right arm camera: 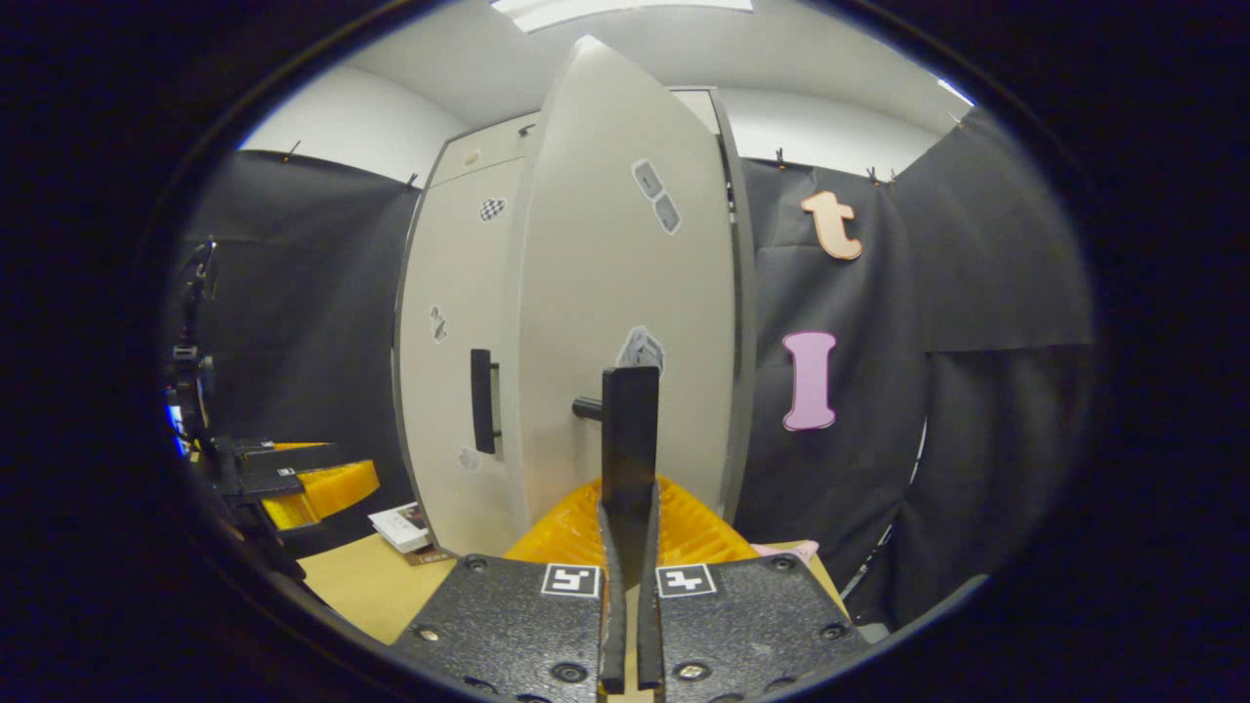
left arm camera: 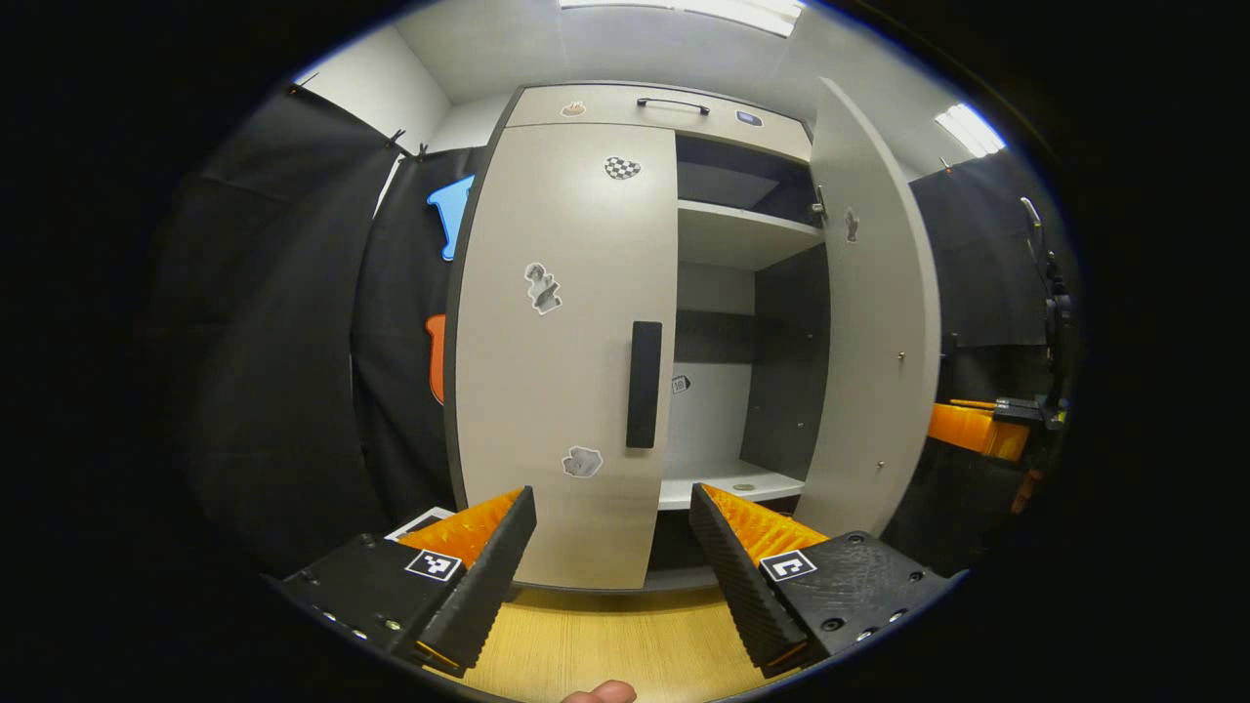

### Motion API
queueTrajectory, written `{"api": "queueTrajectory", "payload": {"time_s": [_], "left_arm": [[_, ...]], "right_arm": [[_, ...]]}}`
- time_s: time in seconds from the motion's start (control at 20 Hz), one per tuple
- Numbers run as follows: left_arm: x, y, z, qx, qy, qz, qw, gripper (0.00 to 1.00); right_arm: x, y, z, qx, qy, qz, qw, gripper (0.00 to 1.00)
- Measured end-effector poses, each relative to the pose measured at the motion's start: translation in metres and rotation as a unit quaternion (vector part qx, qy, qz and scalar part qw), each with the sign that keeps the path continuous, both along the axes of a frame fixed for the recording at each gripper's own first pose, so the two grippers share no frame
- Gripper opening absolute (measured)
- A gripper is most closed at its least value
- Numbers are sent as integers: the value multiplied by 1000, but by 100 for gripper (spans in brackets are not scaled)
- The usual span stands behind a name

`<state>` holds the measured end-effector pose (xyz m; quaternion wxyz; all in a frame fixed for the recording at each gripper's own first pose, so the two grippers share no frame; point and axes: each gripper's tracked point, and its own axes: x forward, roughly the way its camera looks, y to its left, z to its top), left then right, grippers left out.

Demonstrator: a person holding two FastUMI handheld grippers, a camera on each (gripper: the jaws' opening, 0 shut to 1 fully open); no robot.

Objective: Open the right door of the double-door shoe cabinet with the right hand, and open the left door with the left hand.

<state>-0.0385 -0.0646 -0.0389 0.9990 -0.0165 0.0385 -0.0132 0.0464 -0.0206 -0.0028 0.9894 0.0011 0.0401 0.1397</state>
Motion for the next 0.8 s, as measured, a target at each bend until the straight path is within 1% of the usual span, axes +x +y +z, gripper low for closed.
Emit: {"api": "queueTrajectory", "payload": {"time_s": [0.1, 0.3, 0.5, 0.6, 0.65, 0.7, 0.75, 0.8], "left_arm": [[3, -3, 2, 1, -1, -1, 1000, 95], [7, -9, 2, 1, -3, -4, 1000, 95], [6, -8, 0, 0, 0, -2, 1000, 95], [6, -7, 0, 0, 0, 0, 1000, 95], [6, -5, 0, 1, 0, 1, 1000, 95], [6, -4, 0, 1, 0, 2, 1000, 95], [5, -3, 0, 1, -1, 3, 1000, 95], [5, -2, 1, 0, -2, 4, 1000, 95]], "right_arm": [[0, -16, 0, 2, 2, -15, 1000, 7], [0, -28, -2, 0, 2, -31, 1000, 6], [6, -51, 0, -1, -1, -51, 999, 5], [10, -62, -1, -5, -6, -67, 998, 2], [12, -68, -2, -7, -7, -75, 997, 4], [14, -76, -2, -10, -9, -84, 996, 4], [16, -85, -1, -11, -15, -89, 996, 4], [17, -88, -1, -5, -17, -84, 996, 4]]}}
